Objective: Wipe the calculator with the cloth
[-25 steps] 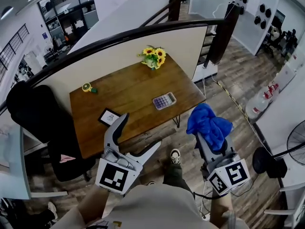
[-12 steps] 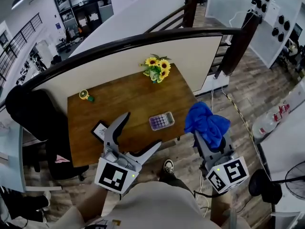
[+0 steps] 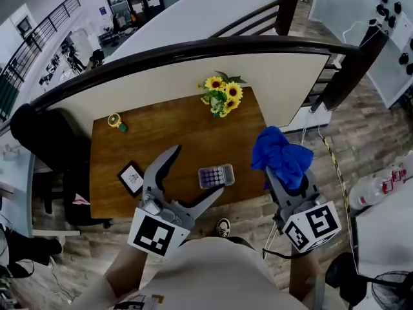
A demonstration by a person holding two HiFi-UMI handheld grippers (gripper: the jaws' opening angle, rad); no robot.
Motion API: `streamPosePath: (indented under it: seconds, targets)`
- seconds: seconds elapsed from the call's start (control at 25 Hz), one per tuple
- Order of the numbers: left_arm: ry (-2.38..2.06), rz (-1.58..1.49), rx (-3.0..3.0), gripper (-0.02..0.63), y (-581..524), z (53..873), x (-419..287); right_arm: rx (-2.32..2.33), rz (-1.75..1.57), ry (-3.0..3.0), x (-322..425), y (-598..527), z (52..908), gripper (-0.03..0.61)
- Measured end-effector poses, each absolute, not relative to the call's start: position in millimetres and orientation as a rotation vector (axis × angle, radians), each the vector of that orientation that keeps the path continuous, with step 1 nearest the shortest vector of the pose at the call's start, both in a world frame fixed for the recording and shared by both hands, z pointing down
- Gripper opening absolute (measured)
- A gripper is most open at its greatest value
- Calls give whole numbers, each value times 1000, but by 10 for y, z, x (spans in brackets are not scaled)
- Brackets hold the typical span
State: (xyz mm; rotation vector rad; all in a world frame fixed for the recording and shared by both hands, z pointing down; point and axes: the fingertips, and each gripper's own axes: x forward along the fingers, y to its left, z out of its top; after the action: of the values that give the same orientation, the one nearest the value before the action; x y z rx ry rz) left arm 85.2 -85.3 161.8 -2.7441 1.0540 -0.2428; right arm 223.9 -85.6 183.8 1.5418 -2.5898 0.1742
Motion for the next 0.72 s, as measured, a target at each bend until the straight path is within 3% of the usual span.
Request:
streamPosePath:
  seconds: [0.72]
  targets:
    - [1173, -322, -2790, 439, -1292, 1942, 656, 1368, 287, -2661, 2000, -1523, 2112, 140]
